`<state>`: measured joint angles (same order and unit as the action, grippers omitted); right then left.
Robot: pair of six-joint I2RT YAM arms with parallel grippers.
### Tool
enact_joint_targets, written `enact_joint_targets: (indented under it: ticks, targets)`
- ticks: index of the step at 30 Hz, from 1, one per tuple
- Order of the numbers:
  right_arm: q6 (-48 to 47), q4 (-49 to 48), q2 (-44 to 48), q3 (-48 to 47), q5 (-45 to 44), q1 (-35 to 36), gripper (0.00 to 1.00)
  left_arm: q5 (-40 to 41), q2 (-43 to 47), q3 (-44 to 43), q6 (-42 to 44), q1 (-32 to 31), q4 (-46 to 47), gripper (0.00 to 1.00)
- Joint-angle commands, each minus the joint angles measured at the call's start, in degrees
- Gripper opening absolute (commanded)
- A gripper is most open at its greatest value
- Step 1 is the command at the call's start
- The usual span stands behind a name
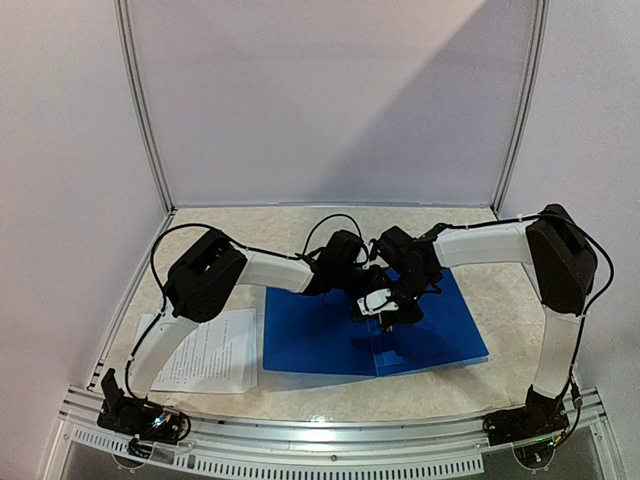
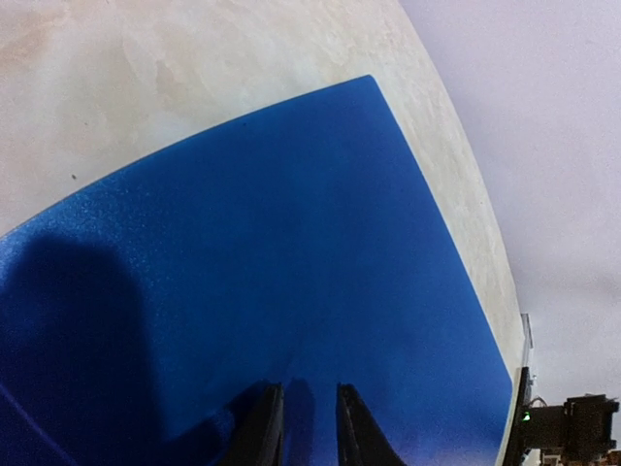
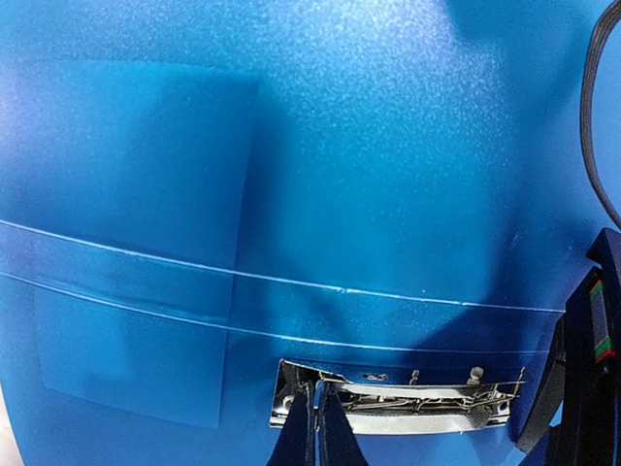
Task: Put the files into the folder
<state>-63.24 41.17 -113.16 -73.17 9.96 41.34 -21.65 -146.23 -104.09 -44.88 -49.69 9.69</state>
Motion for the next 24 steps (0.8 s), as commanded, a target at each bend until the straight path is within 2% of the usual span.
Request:
enact_joint_targets:
  ticks: [1, 4, 7, 11, 15, 21, 24]
  targets:
    - [1.59, -2.87, -12.52, 7.07, -16.58, 0.11, 0.00, 0.69, -4.12, 2.49, 0.24, 0.36, -8.27, 0.20]
    - [0.86, -1.18, -8.39, 5.87, -17.89, 0.60, 0.00, 1.19, -4.38, 2.15, 1.15, 0.39, -9.44, 0.20]
    - [1.10, -0.41, -4.79, 3.36, -17.70, 1.31, 0.00, 2.73, -5.25, 0.25, 2.67, 0.39, -15.50, 0.20]
    - [1.17, -0.50, 0.32, -1.13, -18.24, 2.28, 0.00, 3.36, -5.22, 0.94, 3.13, 0.47, -15.85, 0.15]
    - [1.53, 0.67, 1.40, -5.17, -19.47, 2.43, 0.00, 3.29, -5.64, 1.05, 3.09, 0.56, -16.05, 0.13]
    - [1.53, -0.64, 1.63, -5.25, -21.83, 2.35, 0.00, 3.37, -5.66, 1.61, 3.39, 0.62, -16.10, 0.13]
    - [2.05, -3.15, 2.51, -5.25, -22.42, 2.34, 0.07, 3.05, -5.13, 2.00, 3.48, 0.65, -15.59, 0.13]
